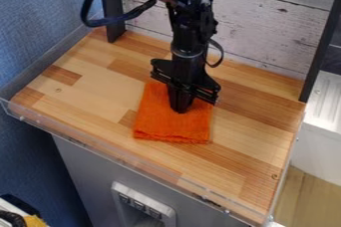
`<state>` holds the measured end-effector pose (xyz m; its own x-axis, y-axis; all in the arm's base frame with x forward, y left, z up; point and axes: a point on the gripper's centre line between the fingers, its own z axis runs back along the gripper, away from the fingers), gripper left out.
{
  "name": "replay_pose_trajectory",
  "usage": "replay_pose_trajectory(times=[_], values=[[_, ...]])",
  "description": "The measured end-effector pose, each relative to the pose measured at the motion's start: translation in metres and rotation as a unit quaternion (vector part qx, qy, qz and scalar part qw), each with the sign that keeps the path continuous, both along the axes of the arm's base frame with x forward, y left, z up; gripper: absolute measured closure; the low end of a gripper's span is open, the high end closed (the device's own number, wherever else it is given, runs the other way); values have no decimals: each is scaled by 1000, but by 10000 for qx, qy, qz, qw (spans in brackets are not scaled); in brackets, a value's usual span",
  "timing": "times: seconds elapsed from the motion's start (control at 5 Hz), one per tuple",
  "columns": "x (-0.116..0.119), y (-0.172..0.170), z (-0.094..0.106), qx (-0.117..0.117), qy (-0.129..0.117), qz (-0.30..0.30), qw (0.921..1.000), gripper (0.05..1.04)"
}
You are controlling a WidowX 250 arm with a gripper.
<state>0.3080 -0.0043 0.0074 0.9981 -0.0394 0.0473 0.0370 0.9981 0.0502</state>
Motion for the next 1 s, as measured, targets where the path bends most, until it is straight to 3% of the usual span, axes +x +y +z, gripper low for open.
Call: replay_pose_trajectory(times=[0.6,0.8,1.0], values=[[-26,-10,1,-324,189,366,9986,998],[-34,-13,9,-351,414,380,9978,846],[-29,-19,22,-356,455,386,9976,590]])
